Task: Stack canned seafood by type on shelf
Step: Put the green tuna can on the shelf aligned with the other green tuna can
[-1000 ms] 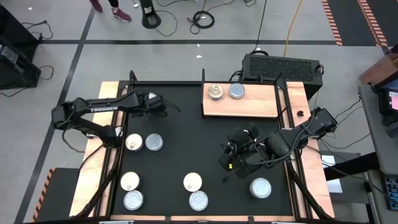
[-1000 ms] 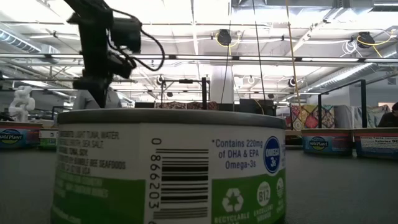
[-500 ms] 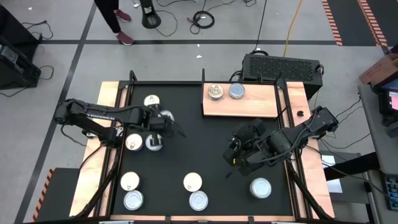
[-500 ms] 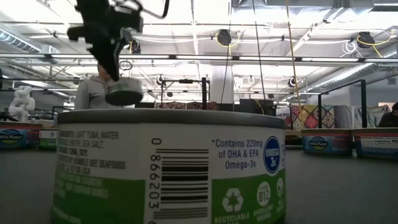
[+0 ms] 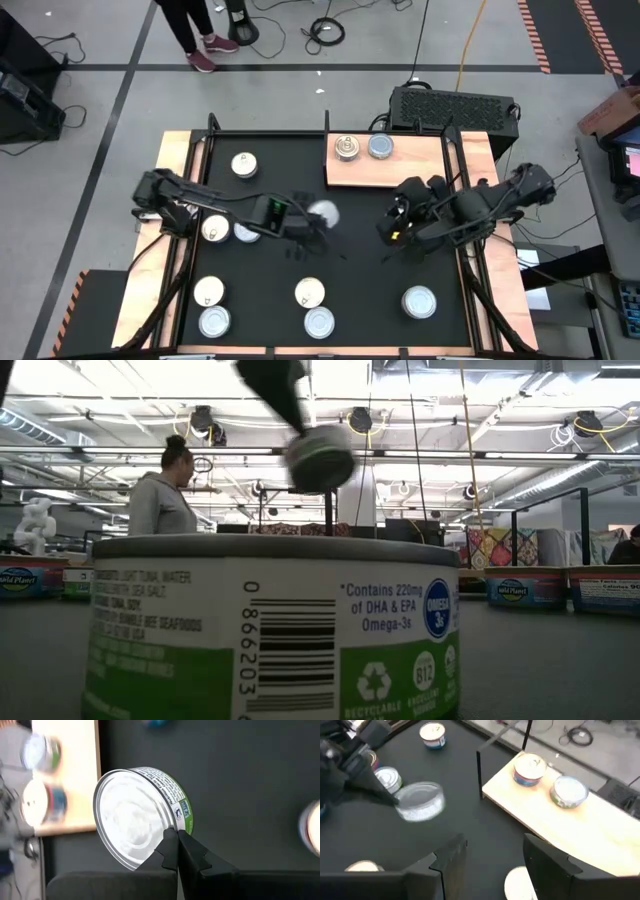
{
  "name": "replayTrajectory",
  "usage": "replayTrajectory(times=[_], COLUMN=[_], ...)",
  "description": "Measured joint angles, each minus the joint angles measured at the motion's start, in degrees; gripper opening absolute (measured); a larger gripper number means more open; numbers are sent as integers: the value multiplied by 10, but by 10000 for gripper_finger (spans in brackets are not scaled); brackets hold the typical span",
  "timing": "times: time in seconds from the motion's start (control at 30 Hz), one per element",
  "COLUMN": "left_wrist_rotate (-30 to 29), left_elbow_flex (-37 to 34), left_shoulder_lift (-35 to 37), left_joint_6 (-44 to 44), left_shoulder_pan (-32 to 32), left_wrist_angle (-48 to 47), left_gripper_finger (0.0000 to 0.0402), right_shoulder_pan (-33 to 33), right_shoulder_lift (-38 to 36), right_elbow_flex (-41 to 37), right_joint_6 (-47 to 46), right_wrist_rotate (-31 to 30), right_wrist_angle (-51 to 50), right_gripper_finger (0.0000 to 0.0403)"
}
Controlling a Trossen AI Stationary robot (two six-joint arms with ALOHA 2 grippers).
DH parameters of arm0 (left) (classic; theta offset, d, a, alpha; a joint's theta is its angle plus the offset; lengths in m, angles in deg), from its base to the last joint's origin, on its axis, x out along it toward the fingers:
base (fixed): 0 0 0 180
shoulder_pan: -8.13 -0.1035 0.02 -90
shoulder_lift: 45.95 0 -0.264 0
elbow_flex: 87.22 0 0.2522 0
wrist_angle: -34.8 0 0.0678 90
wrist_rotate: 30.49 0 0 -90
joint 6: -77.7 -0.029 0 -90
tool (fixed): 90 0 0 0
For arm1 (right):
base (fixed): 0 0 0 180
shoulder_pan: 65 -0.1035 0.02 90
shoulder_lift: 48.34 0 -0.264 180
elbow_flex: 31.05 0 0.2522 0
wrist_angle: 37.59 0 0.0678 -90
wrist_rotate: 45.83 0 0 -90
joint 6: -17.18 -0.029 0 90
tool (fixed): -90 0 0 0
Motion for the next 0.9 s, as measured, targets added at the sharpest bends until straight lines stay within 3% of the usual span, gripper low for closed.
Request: replayTrajectory(times=[0.23,0.43,0.67,0.9], left_wrist_rotate=[-31,-37,-38,-38], left_elbow_flex=[180,281,325,328], left_shoulder_lift=[-146,-243,-300,-328], left_joint_6=[-68,-80,-105,-255], left_shoulder_pan=[-2,-20,-67,-123], left_wrist_angle=[15,45,113,184], left_gripper_finger=[0,0,0,0], right_shoulder_pan=[-1,4,6,6], right_shoulder_lift=[-54,-136,-242,-313], right_elbow_flex=[-10,-65,-166,-256], right_joint_6=[64,88,61,9], right_wrist_rotate=[-1,-1,-5,-27], right_wrist_angle=[-1,0,0,37], right_gripper_finger=[187,187,187,187])
